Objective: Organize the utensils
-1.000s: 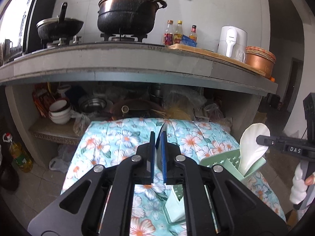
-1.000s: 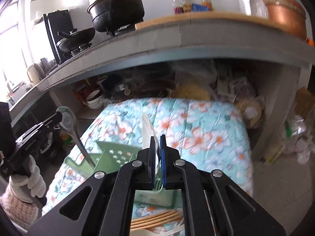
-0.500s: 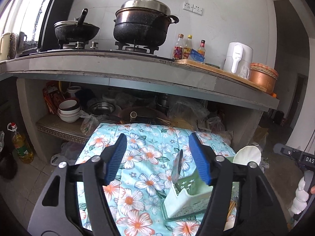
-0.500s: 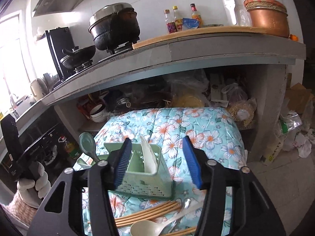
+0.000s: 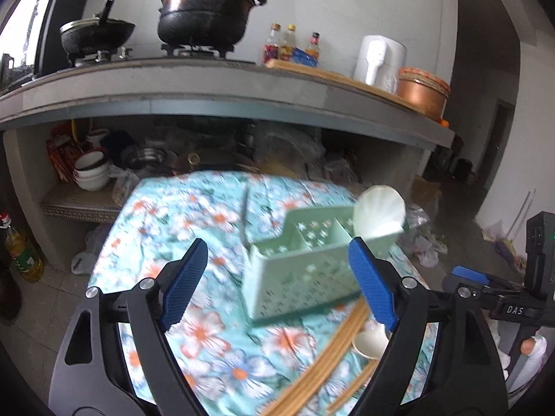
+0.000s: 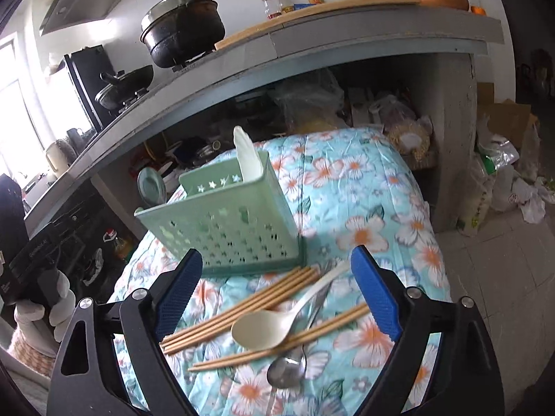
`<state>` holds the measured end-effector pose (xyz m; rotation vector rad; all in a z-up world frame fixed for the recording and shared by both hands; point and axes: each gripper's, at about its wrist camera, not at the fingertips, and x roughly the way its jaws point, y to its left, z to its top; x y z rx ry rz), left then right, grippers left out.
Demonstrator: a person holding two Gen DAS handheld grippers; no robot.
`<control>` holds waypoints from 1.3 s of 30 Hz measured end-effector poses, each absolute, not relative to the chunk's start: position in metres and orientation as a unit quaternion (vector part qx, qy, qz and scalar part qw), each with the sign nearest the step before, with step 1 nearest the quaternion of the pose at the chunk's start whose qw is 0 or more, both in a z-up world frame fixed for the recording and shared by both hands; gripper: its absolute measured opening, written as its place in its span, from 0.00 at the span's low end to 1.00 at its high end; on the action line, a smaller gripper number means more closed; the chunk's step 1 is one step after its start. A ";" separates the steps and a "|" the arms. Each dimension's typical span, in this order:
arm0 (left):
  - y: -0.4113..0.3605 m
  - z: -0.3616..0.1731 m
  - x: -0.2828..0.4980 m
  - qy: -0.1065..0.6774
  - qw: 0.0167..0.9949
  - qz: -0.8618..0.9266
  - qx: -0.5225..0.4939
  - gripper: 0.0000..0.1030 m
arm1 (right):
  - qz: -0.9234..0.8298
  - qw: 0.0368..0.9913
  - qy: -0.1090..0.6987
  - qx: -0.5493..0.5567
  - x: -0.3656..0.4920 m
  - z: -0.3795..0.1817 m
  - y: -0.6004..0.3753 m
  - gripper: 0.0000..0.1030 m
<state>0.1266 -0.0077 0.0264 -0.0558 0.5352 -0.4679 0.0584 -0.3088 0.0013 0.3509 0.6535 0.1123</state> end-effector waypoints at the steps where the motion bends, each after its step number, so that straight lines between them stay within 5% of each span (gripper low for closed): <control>1: -0.013 0.023 0.124 0.270 0.934 -0.233 -0.026 0.77 | 0.056 0.930 0.320 0.173 0.056 0.000 -0.309 0.83; 39: -0.071 -0.021 0.131 0.344 0.893 -0.288 -0.031 0.84 | 0.066 0.914 0.346 0.203 0.054 -0.024 -0.334 0.84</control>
